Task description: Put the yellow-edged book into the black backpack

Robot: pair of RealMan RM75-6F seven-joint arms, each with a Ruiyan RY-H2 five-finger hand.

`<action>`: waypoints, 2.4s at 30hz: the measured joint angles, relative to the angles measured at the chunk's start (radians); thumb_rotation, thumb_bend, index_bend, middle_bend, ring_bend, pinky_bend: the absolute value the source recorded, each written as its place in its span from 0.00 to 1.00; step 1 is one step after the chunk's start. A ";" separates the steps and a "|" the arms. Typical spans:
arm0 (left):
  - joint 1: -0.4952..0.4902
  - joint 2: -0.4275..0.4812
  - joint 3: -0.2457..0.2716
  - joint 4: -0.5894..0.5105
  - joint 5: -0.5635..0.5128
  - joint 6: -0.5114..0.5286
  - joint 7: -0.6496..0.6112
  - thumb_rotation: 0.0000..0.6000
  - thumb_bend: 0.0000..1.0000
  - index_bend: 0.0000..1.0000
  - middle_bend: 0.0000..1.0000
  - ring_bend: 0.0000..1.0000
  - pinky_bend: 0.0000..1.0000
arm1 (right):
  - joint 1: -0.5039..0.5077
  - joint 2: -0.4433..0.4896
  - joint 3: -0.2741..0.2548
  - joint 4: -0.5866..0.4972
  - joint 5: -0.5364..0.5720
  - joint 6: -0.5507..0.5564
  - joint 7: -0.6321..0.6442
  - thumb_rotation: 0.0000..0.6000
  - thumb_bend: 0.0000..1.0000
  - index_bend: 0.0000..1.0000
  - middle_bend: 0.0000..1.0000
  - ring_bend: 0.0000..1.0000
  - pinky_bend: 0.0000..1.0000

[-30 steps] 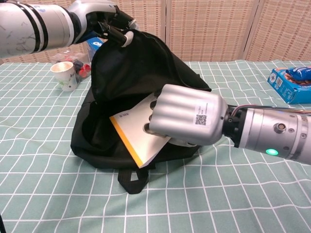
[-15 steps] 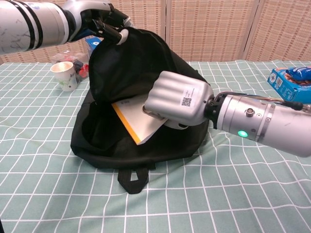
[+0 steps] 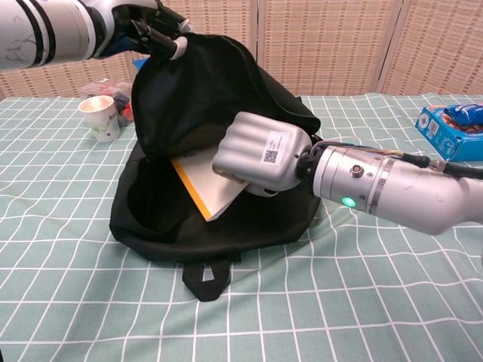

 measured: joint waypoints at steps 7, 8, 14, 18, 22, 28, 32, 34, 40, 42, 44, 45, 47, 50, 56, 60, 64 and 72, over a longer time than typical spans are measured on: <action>-0.001 0.010 0.007 -0.012 -0.003 0.006 0.000 1.00 0.65 0.56 0.30 0.30 0.25 | 0.017 -0.056 -0.025 0.154 -0.037 0.089 0.108 1.00 0.37 0.84 0.57 0.46 0.44; -0.001 0.010 0.008 -0.012 -0.004 0.007 0.001 1.00 0.65 0.56 0.30 0.30 0.25 | 0.019 -0.062 -0.027 0.171 -0.040 0.095 0.114 1.00 0.36 0.82 0.56 0.44 0.44; -0.001 0.017 0.003 -0.024 -0.014 0.006 -0.011 1.00 0.65 0.56 0.30 0.30 0.25 | 0.033 -0.122 -0.044 0.314 -0.046 0.130 0.147 1.00 0.05 0.51 0.38 0.25 0.36; -0.001 0.020 0.005 -0.024 -0.015 0.007 -0.015 1.00 0.65 0.56 0.30 0.30 0.25 | 0.028 -0.141 -0.042 0.329 -0.012 0.126 0.129 1.00 0.00 0.16 0.20 0.13 0.21; -0.001 0.025 0.008 -0.017 -0.019 0.003 -0.016 1.00 0.65 0.55 0.30 0.30 0.25 | 0.017 -0.125 -0.049 0.280 0.000 0.124 0.129 1.00 0.00 0.00 0.06 0.04 0.16; -0.013 0.021 0.007 0.013 -0.039 -0.002 -0.013 1.00 0.65 0.55 0.30 0.30 0.25 | -0.007 -0.037 -0.077 0.142 -0.008 0.148 0.123 1.00 0.00 0.00 0.05 0.03 0.16; -0.037 0.006 -0.003 0.057 -0.072 -0.003 -0.002 1.00 0.65 0.55 0.30 0.30 0.25 | -0.028 0.028 -0.099 0.058 -0.019 0.176 0.121 1.00 0.00 0.00 0.05 0.03 0.16; -0.054 -0.007 -0.010 0.084 -0.092 0.001 0.007 1.00 0.65 0.55 0.30 0.30 0.25 | -0.039 0.059 -0.110 0.027 -0.032 0.203 0.127 1.00 0.00 0.00 0.05 0.03 0.16; -0.092 -0.044 -0.017 0.151 -0.136 0.017 0.047 1.00 0.65 0.55 0.30 0.30 0.25 | -0.081 0.144 -0.146 -0.054 -0.078 0.309 0.186 1.00 0.00 0.00 0.06 0.03 0.16; -0.104 -0.058 -0.016 0.176 -0.151 0.023 0.065 1.00 0.63 0.55 0.30 0.30 0.25 | -0.101 0.179 -0.157 -0.089 -0.089 0.346 0.221 1.00 0.00 0.00 0.07 0.03 0.16; -0.114 -0.072 -0.013 0.197 -0.159 0.030 0.083 1.00 0.54 0.51 0.30 0.29 0.25 | -0.115 0.210 -0.165 -0.108 -0.103 0.383 0.243 1.00 0.00 0.00 0.07 0.03 0.16; -0.119 -0.081 -0.009 0.208 -0.159 0.037 0.095 1.00 0.47 0.48 0.29 0.26 0.24 | -0.126 0.230 -0.170 -0.119 -0.115 0.410 0.251 1.00 0.00 0.00 0.07 0.03 0.16; -0.123 -0.090 -0.003 0.215 -0.153 0.046 0.109 1.00 0.24 0.28 0.20 0.14 0.20 | -0.143 0.260 -0.177 -0.138 -0.134 0.455 0.263 1.00 0.00 0.00 0.07 0.03 0.16; -0.119 -0.090 0.003 0.203 -0.128 0.055 0.113 1.00 0.13 0.03 0.02 0.00 0.05 | -0.180 0.314 -0.188 -0.175 -0.162 0.532 0.275 1.00 0.00 0.00 0.07 0.03 0.16; -0.077 -0.055 0.012 0.096 -0.043 0.117 0.106 1.00 0.00 0.00 0.00 0.00 0.00 | -0.277 0.431 -0.201 -0.235 -0.174 0.647 0.291 1.00 0.00 0.00 0.07 0.03 0.16; -0.017 -0.005 0.027 -0.023 0.037 0.187 0.097 1.00 0.00 0.00 0.00 0.00 0.00 | -0.338 0.487 -0.199 -0.249 -0.158 0.700 0.317 1.00 0.00 0.00 0.07 0.03 0.16; 0.051 0.062 0.056 -0.136 0.109 0.242 0.096 1.00 0.00 0.00 0.00 0.00 0.00 | -0.376 0.513 -0.188 -0.258 -0.130 0.720 0.335 1.00 0.00 0.00 0.09 0.03 0.16; 0.222 0.247 0.161 -0.311 0.279 0.286 0.071 1.00 0.00 0.00 0.00 0.00 0.00 | -0.433 0.538 -0.177 -0.277 -0.077 0.706 0.374 1.00 0.00 0.00 0.14 0.08 0.16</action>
